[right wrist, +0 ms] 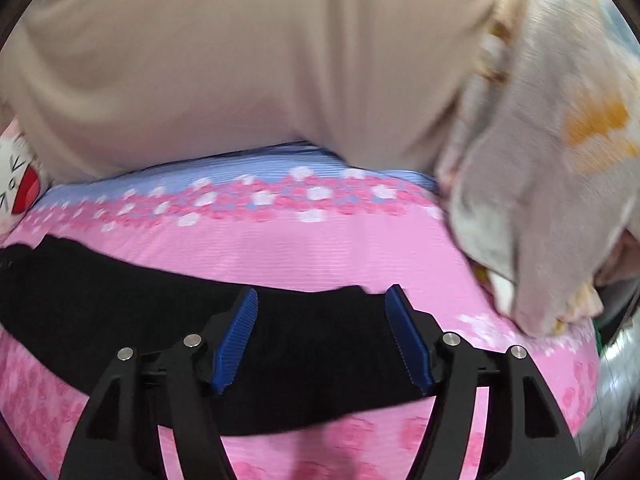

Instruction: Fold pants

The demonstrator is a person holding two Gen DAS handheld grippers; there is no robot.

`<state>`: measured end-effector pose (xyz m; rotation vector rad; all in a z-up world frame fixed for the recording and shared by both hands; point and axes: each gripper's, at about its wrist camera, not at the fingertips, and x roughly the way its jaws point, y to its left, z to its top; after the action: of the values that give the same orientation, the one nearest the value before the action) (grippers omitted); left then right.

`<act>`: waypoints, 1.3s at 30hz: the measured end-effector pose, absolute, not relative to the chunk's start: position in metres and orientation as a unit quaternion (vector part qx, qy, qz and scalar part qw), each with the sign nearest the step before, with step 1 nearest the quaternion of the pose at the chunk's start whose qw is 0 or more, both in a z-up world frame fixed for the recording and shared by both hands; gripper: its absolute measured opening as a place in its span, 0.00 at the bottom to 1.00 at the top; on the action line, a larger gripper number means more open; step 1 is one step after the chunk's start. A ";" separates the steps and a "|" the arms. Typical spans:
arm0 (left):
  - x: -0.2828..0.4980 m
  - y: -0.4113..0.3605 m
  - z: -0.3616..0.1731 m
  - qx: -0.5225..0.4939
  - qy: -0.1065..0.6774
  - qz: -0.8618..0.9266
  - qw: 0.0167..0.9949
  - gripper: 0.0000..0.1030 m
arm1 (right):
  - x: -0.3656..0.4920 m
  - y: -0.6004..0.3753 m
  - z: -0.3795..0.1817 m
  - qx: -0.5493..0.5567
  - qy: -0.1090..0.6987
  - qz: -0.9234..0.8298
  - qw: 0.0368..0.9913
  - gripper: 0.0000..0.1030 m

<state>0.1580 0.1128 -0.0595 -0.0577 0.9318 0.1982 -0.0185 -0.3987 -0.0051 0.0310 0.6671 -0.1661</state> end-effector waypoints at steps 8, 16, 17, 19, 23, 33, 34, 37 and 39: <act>0.223 0.115 -0.050 -0.057 0.453 0.099 0.884 0.88 | 0.001 -0.336 -0.042 0.066 0.359 -0.025 0.931 0.63; 0.179 0.145 -0.028 -0.031 0.385 0.135 0.913 0.91 | 0.083 -0.150 -0.033 0.012 0.393 0.259 0.882 0.54; 0.171 0.150 -0.029 -0.024 0.383 0.142 0.913 0.91 | 0.103 -0.119 -0.032 0.007 0.403 0.296 0.866 0.49; 0.157 0.163 -0.033 -0.016 0.385 0.156 0.910 0.91 | 0.141 -0.069 -0.036 -0.017 0.416 0.323 0.850 0.49; 0.132 0.200 -0.040 -0.020 0.390 0.181 0.903 0.91 | 0.208 0.001 -0.057 -0.056 0.448 0.334 0.827 0.49; 0.121 0.268 -0.053 -0.032 0.388 0.212 0.897 0.91 | 0.257 0.045 -0.049 -0.094 0.456 0.339 0.818 0.09; 0.124 0.268 -0.055 -0.035 0.387 0.208 0.897 0.92 | 0.268 0.043 -0.046 -0.097 0.452 0.327 0.824 0.09; 0.140 0.269 -0.072 -0.026 0.390 0.206 0.897 0.92 | 0.295 0.053 -0.089 -0.136 0.488 0.288 0.813 0.18; 0.154 0.272 -0.089 -0.013 0.414 0.224 0.882 0.92 | 0.294 0.049 -0.088 -0.121 0.469 0.287 0.827 0.23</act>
<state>0.1543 0.2715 -0.0890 -0.0269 0.8629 0.4656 0.2941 0.0491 -0.0876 -0.2571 0.9961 0.6092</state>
